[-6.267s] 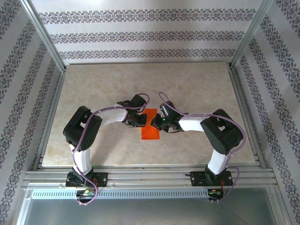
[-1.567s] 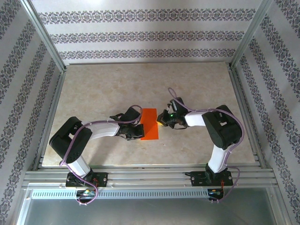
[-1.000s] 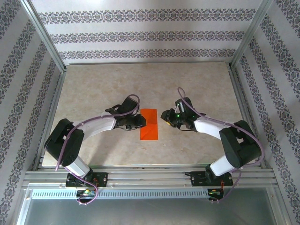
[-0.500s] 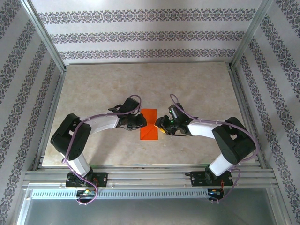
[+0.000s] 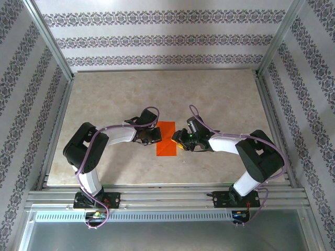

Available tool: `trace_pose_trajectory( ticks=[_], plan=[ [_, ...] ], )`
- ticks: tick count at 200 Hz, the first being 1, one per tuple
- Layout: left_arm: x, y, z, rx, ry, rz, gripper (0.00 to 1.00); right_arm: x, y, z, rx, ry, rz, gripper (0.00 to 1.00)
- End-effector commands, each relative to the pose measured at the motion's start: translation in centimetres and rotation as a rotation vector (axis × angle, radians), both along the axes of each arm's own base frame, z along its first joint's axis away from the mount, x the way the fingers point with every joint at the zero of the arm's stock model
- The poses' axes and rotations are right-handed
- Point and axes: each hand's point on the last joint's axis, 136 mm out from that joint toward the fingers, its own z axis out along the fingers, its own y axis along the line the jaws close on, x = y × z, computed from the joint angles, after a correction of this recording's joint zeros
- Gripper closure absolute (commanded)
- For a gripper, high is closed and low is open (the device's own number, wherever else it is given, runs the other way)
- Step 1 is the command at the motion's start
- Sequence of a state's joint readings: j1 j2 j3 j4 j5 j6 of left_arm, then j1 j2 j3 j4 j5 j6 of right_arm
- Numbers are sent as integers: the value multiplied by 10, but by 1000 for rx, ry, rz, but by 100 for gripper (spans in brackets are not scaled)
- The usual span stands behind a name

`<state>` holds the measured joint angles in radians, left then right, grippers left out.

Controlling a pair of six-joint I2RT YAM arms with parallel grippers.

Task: Fold a paper plane with a square sheet of paper (pick it up from the middle)

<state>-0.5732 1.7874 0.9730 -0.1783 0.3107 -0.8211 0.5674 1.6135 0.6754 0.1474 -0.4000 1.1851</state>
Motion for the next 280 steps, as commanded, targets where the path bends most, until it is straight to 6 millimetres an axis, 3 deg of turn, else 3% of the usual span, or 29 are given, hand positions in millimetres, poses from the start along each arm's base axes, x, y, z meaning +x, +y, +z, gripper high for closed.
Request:
trace_pose_trajectory(
  ticks=[1,88,176,213,280],
  plan=[
    [-3,16,-13,45,46,57,91,9,7,3,2,-10,-18,58],
    [-13,25,-30,43,124,114,92,17,25,-1,7,2,5,65],
    [-14,24,-31,37,126,107,92,18,17,-16,-49,33,-19,68],
    [-14,25,-32,36,129,107,92,24,27,-12,-17,8,9,75],
    [-15,25,-33,36,132,106,92,24,33,-6,9,-26,45,78]
  ],
)
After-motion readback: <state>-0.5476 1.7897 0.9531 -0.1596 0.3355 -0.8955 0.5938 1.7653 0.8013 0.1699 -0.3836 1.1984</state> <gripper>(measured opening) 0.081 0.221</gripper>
